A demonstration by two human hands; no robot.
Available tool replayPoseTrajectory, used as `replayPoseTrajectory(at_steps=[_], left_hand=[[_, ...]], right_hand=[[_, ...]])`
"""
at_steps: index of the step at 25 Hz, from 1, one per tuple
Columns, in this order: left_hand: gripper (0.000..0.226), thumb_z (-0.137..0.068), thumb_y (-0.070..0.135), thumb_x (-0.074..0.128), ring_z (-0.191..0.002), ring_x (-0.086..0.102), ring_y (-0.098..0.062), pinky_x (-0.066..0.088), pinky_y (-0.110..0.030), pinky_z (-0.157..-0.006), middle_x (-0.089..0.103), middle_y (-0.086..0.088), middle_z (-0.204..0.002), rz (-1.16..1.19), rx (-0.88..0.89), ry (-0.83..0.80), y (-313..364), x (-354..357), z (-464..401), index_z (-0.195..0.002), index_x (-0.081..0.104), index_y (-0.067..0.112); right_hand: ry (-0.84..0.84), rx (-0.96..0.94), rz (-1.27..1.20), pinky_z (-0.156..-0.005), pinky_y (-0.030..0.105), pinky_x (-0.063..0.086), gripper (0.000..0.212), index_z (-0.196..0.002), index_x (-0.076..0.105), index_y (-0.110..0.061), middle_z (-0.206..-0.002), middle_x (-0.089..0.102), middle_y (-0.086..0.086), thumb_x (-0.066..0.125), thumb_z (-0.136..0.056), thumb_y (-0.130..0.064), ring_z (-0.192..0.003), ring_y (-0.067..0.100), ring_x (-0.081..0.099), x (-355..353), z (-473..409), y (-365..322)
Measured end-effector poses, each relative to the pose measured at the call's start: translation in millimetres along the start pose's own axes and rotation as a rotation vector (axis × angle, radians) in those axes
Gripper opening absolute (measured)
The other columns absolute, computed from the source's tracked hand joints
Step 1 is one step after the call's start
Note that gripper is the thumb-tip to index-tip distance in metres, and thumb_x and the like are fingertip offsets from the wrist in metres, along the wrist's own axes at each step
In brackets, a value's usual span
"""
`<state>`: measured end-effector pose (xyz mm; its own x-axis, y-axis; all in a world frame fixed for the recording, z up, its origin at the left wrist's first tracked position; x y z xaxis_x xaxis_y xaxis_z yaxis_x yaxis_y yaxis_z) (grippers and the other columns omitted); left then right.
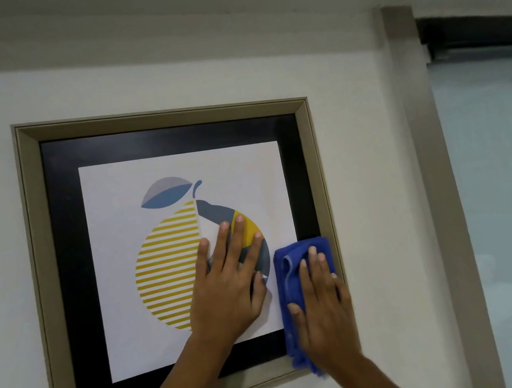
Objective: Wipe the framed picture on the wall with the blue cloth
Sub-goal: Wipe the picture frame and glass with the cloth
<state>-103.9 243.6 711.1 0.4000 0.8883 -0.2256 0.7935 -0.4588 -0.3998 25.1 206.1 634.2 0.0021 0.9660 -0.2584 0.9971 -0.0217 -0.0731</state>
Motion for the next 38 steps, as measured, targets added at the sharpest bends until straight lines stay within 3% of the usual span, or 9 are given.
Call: replayPoseTrajectory(at_steps=[7,16,19,25,29,30,33,36,38], left_hand=[[0.064,-0.097,0.041,0.038,-0.153,0.009,-0.034,0.012,-0.057,-0.122,0.013,-0.016,-0.167,0.014,-0.005,-0.004,2,-2,-1,-0.155,0.029,0.017],[0.062,-0.097,0.043,0.037,-0.153,0.011,-0.036,0.013,-0.059,-0.121,0.016,-0.016,-0.166,-0.003,-0.010,-0.013,1,-2,-1,-0.153,0.034,0.016],[0.063,-0.096,0.041,0.040,-0.153,0.011,-0.035,0.015,-0.059,-0.120,0.016,-0.015,-0.166,0.006,-0.019,-0.008,0,0,0,-0.154,0.033,0.017],[0.065,-0.096,0.043,0.040,-0.153,0.015,-0.031,0.019,-0.055,-0.119,0.019,-0.011,-0.166,0.022,-0.030,-0.018,0,-2,-1,-0.155,0.031,0.019],[0.058,-0.095,0.038,0.042,-0.149,0.028,-0.028,0.025,-0.042,-0.114,0.029,-0.007,-0.163,0.046,0.022,-0.003,-6,-14,-4,-0.150,0.042,0.019],[0.057,-0.095,0.036,0.041,-0.149,0.029,-0.028,0.025,-0.041,-0.114,0.030,-0.008,-0.162,0.026,0.039,-0.002,-7,-14,-3,-0.150,0.042,0.018],[0.056,-0.100,0.036,0.034,-0.150,0.027,-0.029,0.023,-0.042,-0.117,0.029,-0.010,-0.163,0.010,0.064,-0.002,-8,-12,-1,-0.152,0.037,0.016],[0.056,-0.105,0.040,0.022,-0.150,0.024,-0.029,0.015,-0.041,-0.120,0.027,-0.010,-0.163,0.014,0.061,0.001,-9,-5,1,-0.153,0.033,0.014],[0.055,-0.103,0.037,0.027,-0.151,0.022,-0.027,0.012,-0.040,-0.121,0.026,-0.009,-0.164,0.022,0.055,0.002,-10,-6,2,-0.153,0.034,0.013]], right_hand=[[-0.055,-0.112,0.230,-0.118,0.039,0.008,0.063,-0.152,0.022,-0.002,-0.159,0.023,0.015,0.021,-0.101,-0.041,-0.147,0.028,0.019,-14,-25,18],[0.095,-0.083,0.193,-0.116,0.039,0.016,0.063,-0.153,0.018,-0.002,-0.161,0.017,0.014,0.023,-0.102,-0.040,-0.148,0.026,0.015,-71,-221,4],[0.122,-0.059,0.129,-0.117,0.039,0.018,0.062,-0.153,0.019,-0.003,-0.161,0.018,0.013,0.022,-0.103,-0.040,-0.149,0.024,0.015,-66,-199,5],[0.077,0.120,-0.040,-0.117,0.031,0.006,0.069,-0.155,0.008,-0.011,-0.163,0.011,0.006,0.015,-0.100,-0.051,-0.149,0.020,0.010,-16,-33,8],[0.064,0.283,-0.003,-0.111,0.041,0.028,0.075,-0.154,-0.008,-0.010,-0.163,-0.005,0.007,-0.002,-0.095,-0.057,-0.139,0.032,0.022,-6,1,-14],[0.036,0.303,0.011,-0.112,0.044,0.028,0.076,-0.153,-0.008,-0.009,-0.163,-0.004,0.011,-0.003,-0.095,-0.057,-0.143,0.034,0.016,-4,1,-25],[0.017,0.217,0.064,-0.116,0.038,0.004,0.074,-0.154,-0.004,-0.008,-0.163,-0.010,0.011,0.000,-0.095,-0.054,-0.149,0.026,-0.008,1,-1,-57],[0.050,0.088,0.127,-0.116,0.039,0.004,0.075,-0.154,-0.001,-0.009,-0.163,-0.008,0.009,0.006,-0.095,-0.055,-0.149,0.024,-0.006,6,-3,-61],[0.053,0.038,0.150,-0.115,0.039,0.005,0.074,-0.155,0.001,-0.012,-0.164,-0.005,0.006,0.008,-0.095,-0.054,-0.150,0.022,-0.003,7,3,-41]])
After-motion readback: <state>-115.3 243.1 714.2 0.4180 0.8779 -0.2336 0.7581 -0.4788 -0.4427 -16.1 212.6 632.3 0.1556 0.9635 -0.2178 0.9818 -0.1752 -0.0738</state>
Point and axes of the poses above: each hand's wrist, its own z-axis away from the middle knuckle, its own x-axis out of the palm, y = z × x, the point moved 9 cm from there along -z, towards the middle knuckle
